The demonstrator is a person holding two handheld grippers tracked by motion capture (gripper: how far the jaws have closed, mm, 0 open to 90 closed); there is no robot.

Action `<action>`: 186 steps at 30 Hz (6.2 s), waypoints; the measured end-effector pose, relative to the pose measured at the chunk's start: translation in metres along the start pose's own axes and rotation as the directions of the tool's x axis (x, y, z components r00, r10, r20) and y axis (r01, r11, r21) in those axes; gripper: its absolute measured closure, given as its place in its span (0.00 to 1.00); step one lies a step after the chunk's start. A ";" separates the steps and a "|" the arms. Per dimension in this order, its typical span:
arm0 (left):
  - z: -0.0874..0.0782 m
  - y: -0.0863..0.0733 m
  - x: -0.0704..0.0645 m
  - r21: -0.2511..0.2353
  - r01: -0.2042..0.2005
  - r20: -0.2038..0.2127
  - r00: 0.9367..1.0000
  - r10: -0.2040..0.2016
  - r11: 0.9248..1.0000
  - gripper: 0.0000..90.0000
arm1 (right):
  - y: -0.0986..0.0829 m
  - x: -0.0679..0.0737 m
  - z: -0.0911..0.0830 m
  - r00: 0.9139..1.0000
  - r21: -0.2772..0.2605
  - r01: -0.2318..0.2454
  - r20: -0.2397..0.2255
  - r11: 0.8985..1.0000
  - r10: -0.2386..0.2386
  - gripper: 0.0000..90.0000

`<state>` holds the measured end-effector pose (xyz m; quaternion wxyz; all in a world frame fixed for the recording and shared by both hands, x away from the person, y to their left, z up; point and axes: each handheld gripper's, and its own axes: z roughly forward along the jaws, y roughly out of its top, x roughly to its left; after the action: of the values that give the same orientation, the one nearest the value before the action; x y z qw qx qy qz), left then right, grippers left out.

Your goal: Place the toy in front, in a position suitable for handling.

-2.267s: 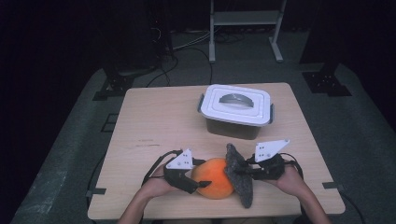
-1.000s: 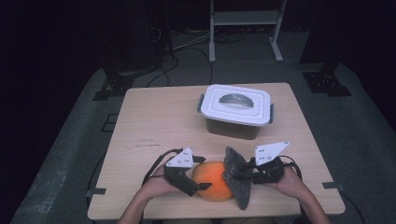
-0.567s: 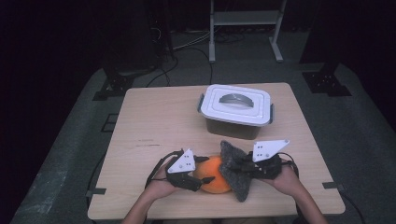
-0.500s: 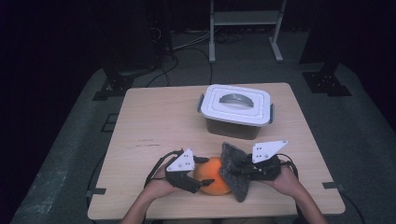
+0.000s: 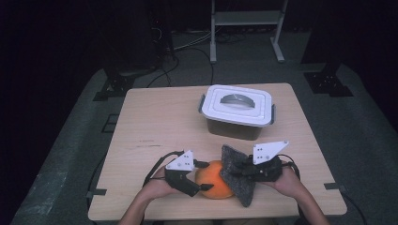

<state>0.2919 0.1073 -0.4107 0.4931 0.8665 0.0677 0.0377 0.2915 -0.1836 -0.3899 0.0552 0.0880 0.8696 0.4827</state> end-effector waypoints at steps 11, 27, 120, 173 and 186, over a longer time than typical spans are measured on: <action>0.005 0.000 0.001 0.022 0.036 0.012 0.999 -0.036 0.999 0.26 | -0.015 -0.012 -0.004 0.998 -0.024 -0.057 0.037 0.998 0.058 0.83; 0.005 -0.004 0.002 0.037 0.025 -0.047 0.999 -0.023 0.999 0.42 | 0.010 0.011 0.005 0.998 -0.013 0.059 0.019 0.998 -0.059 0.84; 0.008 -0.006 -0.003 0.013 -0.061 0.057 0.997 0.060 0.998 0.41 | -0.029 -0.021 -0.024 0.991 -0.052 -0.130 -0.029 0.990 0.128 0.83; 0.005 -0.005 0.001 -0.001 -0.029 -0.018 0.999 0.028 1.000 0.39 | -0.020 -0.014 -0.017 0.997 -0.007 -0.080 0.016 0.997 0.080 0.84; -0.007 0.011 -0.004 -0.033 -0.060 -0.066 0.996 0.058 0.998 0.51 | -0.007 -0.008 -0.009 0.998 -0.006 -0.039 0.043 0.999 0.039 0.85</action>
<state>0.2880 0.1073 -0.3981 0.5044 0.8577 0.0574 0.0817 0.2972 -0.1967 -0.3912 0.0646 0.1150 0.8651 0.4840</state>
